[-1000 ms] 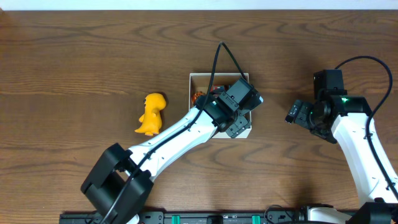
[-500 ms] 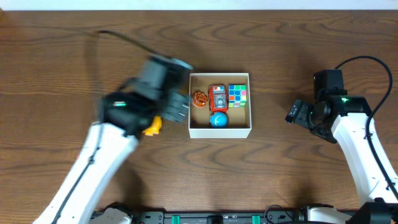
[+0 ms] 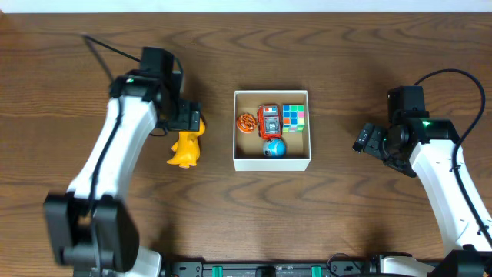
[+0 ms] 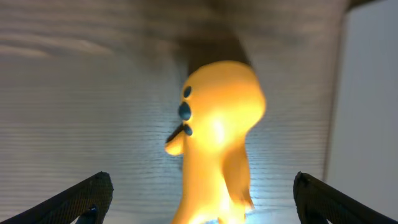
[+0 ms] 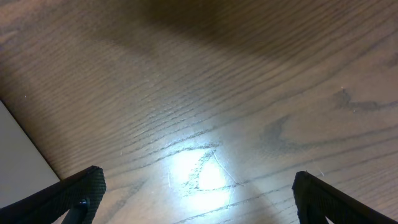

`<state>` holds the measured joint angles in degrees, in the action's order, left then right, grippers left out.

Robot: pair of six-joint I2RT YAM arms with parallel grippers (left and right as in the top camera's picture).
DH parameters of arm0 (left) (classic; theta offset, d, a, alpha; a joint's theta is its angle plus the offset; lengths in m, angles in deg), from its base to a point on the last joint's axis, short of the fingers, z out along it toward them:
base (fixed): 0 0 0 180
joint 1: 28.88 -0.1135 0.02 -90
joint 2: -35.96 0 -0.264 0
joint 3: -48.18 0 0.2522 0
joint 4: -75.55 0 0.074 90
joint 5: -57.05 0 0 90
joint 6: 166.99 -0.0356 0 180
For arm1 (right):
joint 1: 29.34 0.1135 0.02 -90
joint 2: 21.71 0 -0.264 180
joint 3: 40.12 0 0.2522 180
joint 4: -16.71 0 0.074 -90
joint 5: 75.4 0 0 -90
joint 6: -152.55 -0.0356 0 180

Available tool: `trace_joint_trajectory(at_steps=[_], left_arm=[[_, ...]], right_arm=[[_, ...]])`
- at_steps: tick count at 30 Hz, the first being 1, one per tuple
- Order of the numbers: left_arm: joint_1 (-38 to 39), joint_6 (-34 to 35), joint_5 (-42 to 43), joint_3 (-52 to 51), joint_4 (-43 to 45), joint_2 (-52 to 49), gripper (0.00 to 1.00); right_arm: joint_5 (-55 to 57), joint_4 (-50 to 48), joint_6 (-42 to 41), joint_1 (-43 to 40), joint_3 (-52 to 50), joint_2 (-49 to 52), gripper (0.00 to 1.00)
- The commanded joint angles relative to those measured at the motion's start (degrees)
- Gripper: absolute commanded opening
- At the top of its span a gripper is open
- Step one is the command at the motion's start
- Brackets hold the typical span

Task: Pack container
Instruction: 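Grasp the orange dinosaur with the left gripper and lift it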

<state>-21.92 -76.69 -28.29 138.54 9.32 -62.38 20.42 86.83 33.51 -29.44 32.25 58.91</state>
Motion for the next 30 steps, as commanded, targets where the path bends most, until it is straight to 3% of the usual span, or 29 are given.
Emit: trace_joint_trajectory(at_steps=[1,11,18,22,30], left_arm=[[-0.20,0.92,0.92,0.33,-0.22,-5.11,0.95],[-0.20,0.90,0.90,0.22,-0.44,-14.99,0.94],[-0.20,0.90,0.90,0.22,-1.49,-15.76,0.46],[-0.20,0.90,0.90,0.24,-2.03,-15.47,0.35],[0.22,0.90,0.92,1.46,-3.48,-7.02,0.27]], right_arm=[[0.35,0.00,0.87,-0.59,-0.17,-0.15,0.99],[0.35,0.00,0.87,-0.59,-0.17,-0.15,0.99],[0.35,0.00,0.87,-0.59,-0.17,-0.15,0.99],[0.35,0.04,0.87,-0.59,-0.17,-0.15,0.99],[0.35,0.02,0.90,-0.59,-0.17,-0.15,0.99]])
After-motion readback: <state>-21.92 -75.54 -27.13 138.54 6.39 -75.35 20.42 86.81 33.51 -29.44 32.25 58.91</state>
